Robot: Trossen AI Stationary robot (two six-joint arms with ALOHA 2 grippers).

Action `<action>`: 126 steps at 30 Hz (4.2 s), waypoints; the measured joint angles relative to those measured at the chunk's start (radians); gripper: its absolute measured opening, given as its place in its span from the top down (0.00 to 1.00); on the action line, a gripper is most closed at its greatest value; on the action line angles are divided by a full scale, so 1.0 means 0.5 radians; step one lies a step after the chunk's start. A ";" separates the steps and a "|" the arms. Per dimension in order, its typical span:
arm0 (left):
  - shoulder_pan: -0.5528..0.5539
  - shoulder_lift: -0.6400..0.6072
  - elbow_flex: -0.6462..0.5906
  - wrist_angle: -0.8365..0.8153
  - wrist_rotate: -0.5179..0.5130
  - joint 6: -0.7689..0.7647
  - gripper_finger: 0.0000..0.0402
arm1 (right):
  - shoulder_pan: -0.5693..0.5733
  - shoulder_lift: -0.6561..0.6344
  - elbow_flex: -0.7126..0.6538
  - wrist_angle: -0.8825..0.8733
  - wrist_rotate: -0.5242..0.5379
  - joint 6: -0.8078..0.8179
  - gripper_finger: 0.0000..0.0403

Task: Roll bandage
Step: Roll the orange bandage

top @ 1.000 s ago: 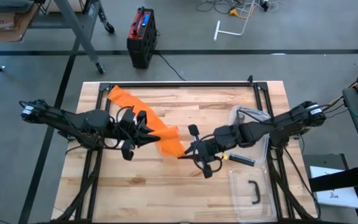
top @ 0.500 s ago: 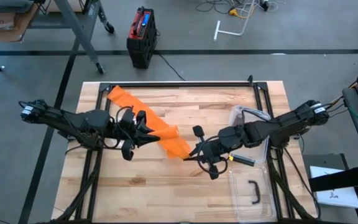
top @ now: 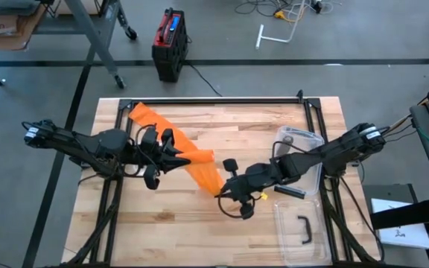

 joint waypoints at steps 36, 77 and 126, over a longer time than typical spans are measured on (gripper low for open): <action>0.005 0.075 0.098 0.108 0.068 0.216 0.91 | -0.123 -0.161 0.354 -0.048 0.799 -0.205 0.43; 0.005 0.126 0.293 -0.390 -0.301 0.582 0.91 | -0.284 -0.007 0.326 -0.105 0.025 0.150 1.00; -0.146 0.871 1.736 -1.734 -0.586 1.122 0.91 | -0.230 -0.363 0.717 -0.364 0.400 -0.015 0.38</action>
